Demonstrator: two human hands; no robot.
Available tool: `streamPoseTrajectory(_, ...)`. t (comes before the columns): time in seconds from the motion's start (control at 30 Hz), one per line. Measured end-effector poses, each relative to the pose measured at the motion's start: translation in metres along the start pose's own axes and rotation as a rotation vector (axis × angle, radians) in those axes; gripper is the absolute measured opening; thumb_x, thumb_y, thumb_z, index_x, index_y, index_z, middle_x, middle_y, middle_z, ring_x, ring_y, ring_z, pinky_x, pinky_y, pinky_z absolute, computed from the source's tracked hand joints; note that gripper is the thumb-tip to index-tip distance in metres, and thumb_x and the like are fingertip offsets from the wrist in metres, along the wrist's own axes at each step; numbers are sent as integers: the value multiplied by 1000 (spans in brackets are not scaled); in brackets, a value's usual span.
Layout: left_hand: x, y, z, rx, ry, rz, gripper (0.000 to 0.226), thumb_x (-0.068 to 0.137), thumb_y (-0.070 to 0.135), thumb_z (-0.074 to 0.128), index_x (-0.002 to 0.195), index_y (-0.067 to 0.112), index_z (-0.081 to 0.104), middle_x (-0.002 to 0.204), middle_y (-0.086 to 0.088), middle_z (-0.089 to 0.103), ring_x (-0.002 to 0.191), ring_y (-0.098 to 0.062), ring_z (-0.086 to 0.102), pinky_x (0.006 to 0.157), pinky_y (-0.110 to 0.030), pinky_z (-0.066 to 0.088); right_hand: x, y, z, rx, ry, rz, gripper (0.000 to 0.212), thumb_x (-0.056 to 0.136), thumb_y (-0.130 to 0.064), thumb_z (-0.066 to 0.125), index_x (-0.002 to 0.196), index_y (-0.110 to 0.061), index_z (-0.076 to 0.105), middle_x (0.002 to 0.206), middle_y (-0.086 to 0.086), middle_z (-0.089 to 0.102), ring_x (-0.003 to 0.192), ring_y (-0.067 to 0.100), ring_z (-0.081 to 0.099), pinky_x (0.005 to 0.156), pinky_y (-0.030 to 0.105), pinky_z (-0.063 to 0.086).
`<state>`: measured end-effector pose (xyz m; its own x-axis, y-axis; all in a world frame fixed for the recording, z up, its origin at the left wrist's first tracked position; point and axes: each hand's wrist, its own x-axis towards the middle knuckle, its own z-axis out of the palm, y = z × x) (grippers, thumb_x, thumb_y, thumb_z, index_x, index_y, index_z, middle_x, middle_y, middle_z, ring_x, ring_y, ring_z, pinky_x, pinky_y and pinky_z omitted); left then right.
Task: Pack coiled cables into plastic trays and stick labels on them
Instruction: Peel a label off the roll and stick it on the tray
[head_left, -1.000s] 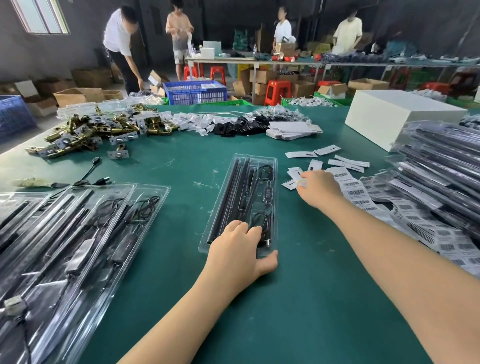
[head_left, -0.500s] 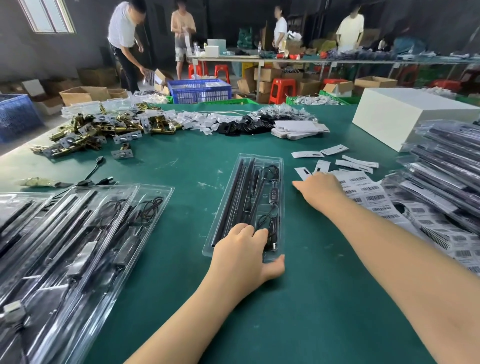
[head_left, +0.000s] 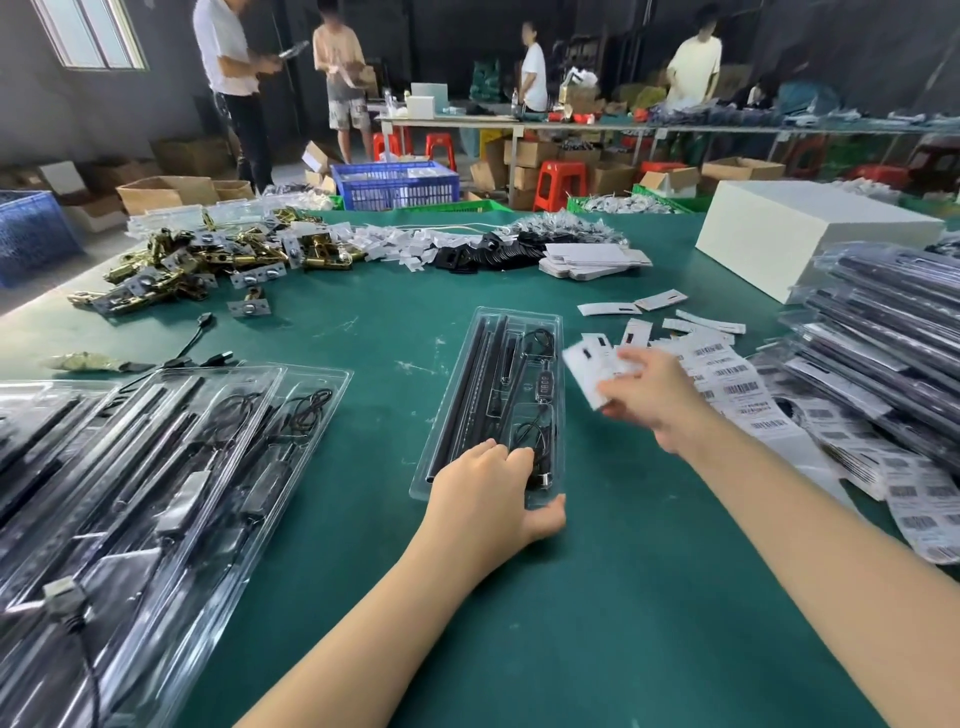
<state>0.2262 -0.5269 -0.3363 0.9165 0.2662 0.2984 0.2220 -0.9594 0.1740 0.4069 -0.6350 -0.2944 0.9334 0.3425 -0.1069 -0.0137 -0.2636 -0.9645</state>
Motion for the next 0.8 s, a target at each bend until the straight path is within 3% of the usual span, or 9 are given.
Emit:
streamPoseTrajectory(0.07, 0, 0, 0, 4, 1, -4, 56, 81, 67, 41, 108, 22, 61, 94, 9, 61, 99, -9, 53, 81, -24, 46, -17, 15, 3, -64, -59, 31, 39, 86, 6, 55, 117, -17, 63, 95, 3, 66, 69, 19, 65, 59, 29, 60)
streamPoseTrajectory(0.13, 0, 0, 0, -18, -2, -18, 60, 78, 69, 37, 108, 23, 61, 93, 9, 59, 98, -9, 53, 80, -25, 46, -28, 28, 1, -164, 47, -77, 24, 87, -7, 59, 90, -29, 68, 91, -1, 71, 73, 17, 64, 71, 34, 55)
streamPoseTrajectory(0.23, -1, 0, -1, -70, 7, -43, 69, 71, 71, 30, 105, 21, 63, 90, 7, 56, 96, -9, 52, 79, -27, 49, -41, 41, 1, -199, 198, -255, 17, 85, -18, 67, 77, -33, 64, 78, -10, 68, 71, 9, 61, 66, 23, 47)
streamPoseTrajectory(0.37, -2, 1, -1, -77, 25, -60, 64, 69, 71, 29, 91, 20, 61, 82, 8, 52, 95, -8, 48, 76, -28, 50, -48, 54, 7, -143, 287, -334, 20, 84, -15, 68, 86, -30, 54, 81, -14, 64, 72, 5, 62, 66, 9, 43)
streamPoseTrajectory(0.47, -3, 1, -1, -74, 16, -70, 57, 72, 69, 40, 92, 21, 61, 84, 7, 52, 98, -9, 45, 76, -30, 51, -50, 56, 8, 77, 174, -267, 48, 82, -6, 69, 116, -33, 49, 91, -7, 67, 67, 8, 68, 73, 29, 54)
streamPoseTrajectory(0.53, -3, 0, -1, -74, 6, -74, 56, 74, 67, 46, 100, 22, 63, 94, 5, 53, 105, -12, 43, 78, -32, 52, -51, 57, 6, 101, 96, -236, 80, 82, -1, 69, 144, -35, 32, 97, -2, 67, 68, 13, 70, 73, 32, 56)
streamPoseTrajectory(0.57, -3, 0, -1, -68, 1, -76, 56, 75, 67, 47, 104, 22, 63, 96, 3, 53, 107, -14, 43, 78, -32, 52, -51, 58, 5, 130, 58, -211, 87, 82, 2, 68, 148, -36, 27, 100, 1, 66, 71, 16, 70, 70, 33, 57)
streamPoseTrajectory(0.63, -3, 0, -1, -49, 2, -71, 56, 78, 66, 47, 108, 22, 63, 96, 2, 55, 107, -16, 45, 78, -32, 52, -53, 56, 4, 198, -19, -142, 84, 82, 6, 67, 147, -32, 31, 101, 7, 64, 74, 19, 70, 62, 30, 57)
streamPoseTrajectory(0.8, -2, -2, -3, -101, 52, -74, 50, 86, 59, 47, 113, 20, 63, 94, 0, 61, 104, -19, 50, 78, -33, 51, -57, 48, 2, 254, -93, 10, 48, 87, 8, 57, 125, -21, 50, 88, 7, 65, 58, 15, 68, 48, 22, 52)
